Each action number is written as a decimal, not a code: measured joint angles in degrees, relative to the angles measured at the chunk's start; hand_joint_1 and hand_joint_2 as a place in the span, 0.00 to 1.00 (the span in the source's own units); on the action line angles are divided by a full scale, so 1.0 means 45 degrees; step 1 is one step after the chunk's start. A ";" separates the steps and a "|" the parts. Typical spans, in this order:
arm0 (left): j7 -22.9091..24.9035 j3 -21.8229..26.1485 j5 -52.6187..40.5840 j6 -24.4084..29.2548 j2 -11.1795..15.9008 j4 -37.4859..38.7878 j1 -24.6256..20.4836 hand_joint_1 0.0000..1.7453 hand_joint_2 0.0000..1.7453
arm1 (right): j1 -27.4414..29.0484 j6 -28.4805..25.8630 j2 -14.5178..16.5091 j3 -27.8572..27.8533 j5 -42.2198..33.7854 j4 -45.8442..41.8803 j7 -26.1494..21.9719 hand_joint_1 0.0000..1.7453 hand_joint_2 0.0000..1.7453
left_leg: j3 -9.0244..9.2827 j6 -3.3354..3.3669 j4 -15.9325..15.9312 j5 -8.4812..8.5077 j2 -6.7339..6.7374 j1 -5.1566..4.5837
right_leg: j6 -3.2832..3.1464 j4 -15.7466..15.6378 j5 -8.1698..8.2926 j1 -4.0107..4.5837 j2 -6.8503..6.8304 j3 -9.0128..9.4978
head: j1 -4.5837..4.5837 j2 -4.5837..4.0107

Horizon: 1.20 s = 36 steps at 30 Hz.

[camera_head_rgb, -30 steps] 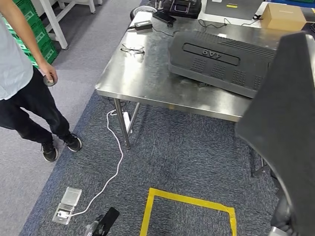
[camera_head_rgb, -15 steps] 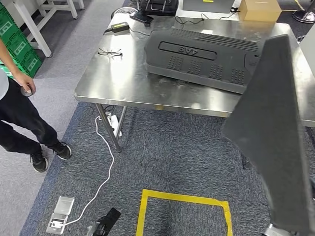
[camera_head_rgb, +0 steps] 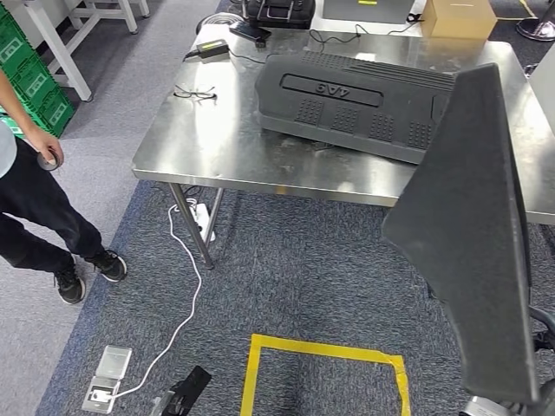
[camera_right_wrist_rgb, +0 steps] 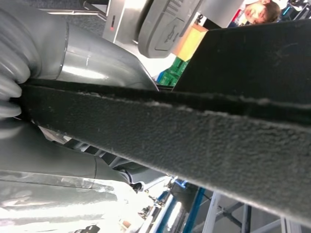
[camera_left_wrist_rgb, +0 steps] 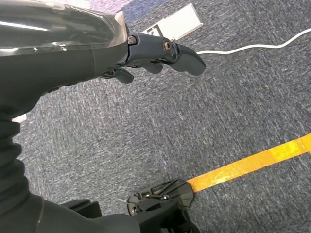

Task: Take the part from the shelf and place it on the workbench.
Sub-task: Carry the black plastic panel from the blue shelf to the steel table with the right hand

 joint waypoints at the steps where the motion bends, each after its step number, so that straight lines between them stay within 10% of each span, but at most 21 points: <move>1: 0.0000 0.0000 0.0000 0.0000 0.0000 0.0000 0.0000 0.00 1.00 | 0.0000 0.0000 0.0000 0.0000 0.0000 0.0000 0.0000 1.00 1.00 | 0.0003 0.0000 0.0001 -0.0001 0.0000 -0.0009 | 0.0001 -0.0003 0.0000 -0.0009 -0.0001 0.0004 | 0.0000 0.0000; 36: 0.0000 0.0000 -0.0005 0.0000 0.0010 0.0000 0.0000 0.00 1.00 | 0.0000 0.0000 0.0000 0.0000 0.0000 0.0000 0.0000 1.00 1.00 | 0.0013 -0.0004 0.0003 -0.0010 0.0000 -0.0041 | 0.0003 -0.0010 0.0001 -0.0040 -0.0001 0.0008 | 0.0000 0.0000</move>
